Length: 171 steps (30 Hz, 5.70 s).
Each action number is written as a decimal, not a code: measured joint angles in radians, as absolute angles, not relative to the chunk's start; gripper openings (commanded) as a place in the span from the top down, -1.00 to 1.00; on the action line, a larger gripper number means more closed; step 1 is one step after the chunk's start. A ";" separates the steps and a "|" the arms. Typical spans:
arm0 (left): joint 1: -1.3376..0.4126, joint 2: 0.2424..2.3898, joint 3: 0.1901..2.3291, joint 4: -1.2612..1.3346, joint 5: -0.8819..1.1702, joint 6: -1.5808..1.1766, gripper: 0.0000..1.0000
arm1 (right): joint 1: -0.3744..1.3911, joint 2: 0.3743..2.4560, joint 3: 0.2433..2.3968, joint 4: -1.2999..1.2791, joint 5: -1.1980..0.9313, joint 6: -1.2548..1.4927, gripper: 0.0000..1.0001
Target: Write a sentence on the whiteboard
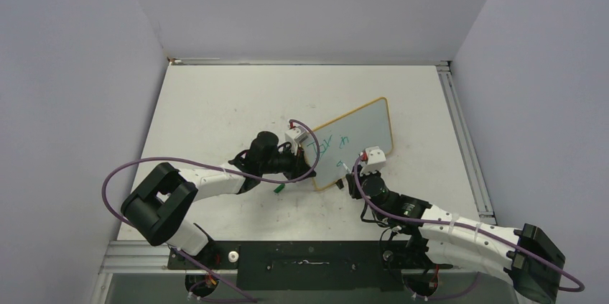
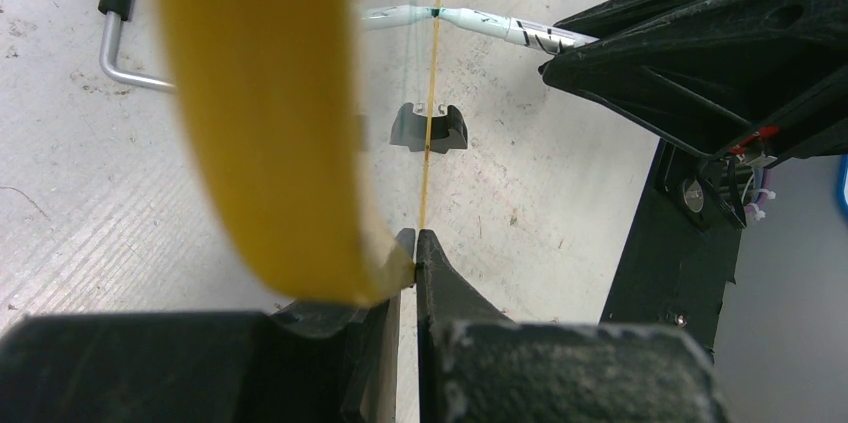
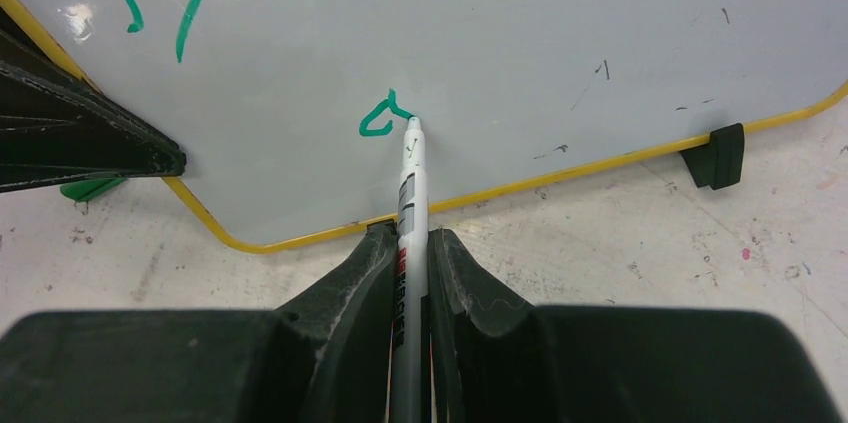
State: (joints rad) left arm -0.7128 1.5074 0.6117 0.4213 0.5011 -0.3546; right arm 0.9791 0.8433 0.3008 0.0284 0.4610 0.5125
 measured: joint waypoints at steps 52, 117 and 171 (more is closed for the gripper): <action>-0.720 1.507 0.618 0.415 0.497 -0.355 1.00 | 0.957 0.867 0.301 0.108 0.509 0.377 0.89; -0.723 1.507 0.618 0.414 0.497 -0.355 1.00 | 0.904 0.867 0.337 0.149 0.501 0.307 0.89; -0.724 1.507 0.620 0.414 0.497 -0.354 1.00 | 0.925 0.897 0.326 -0.040 0.470 0.547 0.89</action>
State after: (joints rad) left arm -0.7238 1.5074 0.6197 0.4145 0.4969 -0.3538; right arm 0.9245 0.8970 0.3264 -0.0399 0.4702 0.5472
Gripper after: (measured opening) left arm 0.054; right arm 0.149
